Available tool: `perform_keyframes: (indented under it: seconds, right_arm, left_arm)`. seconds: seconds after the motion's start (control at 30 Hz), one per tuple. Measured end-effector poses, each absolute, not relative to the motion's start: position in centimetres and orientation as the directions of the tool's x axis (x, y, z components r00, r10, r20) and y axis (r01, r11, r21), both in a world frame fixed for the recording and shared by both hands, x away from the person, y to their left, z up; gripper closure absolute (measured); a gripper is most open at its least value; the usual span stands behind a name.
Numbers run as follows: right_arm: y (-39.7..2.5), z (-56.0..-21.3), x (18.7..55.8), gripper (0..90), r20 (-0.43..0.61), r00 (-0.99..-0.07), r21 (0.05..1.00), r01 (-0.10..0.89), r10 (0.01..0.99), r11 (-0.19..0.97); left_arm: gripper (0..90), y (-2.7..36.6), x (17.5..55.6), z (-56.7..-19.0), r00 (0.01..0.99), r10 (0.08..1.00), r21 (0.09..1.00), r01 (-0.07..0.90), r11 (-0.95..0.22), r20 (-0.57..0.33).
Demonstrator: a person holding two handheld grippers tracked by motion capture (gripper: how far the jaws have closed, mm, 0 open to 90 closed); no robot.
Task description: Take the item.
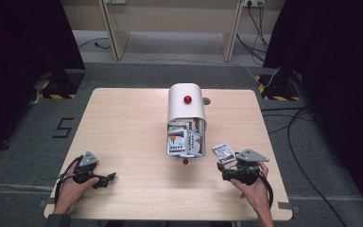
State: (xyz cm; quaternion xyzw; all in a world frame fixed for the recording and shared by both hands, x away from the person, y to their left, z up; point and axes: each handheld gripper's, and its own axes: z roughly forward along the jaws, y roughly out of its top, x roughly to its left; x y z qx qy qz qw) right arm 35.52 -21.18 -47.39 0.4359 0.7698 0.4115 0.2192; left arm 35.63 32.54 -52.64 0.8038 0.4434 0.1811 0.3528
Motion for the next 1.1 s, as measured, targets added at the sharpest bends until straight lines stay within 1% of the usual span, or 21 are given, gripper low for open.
perform_keyframes:
  seconds: [1.1]
  right_arm:
    - [-22.2, -49.4, 32.3, 16.6, 0.021, -0.53, 0.799, 0.518, 0.848, 0.304]
  left_arm:
    - [0.0, 32.6, 35.6, -52.6, 0.542, 0.84, 0.728, 0.584, -0.359, -0.021]
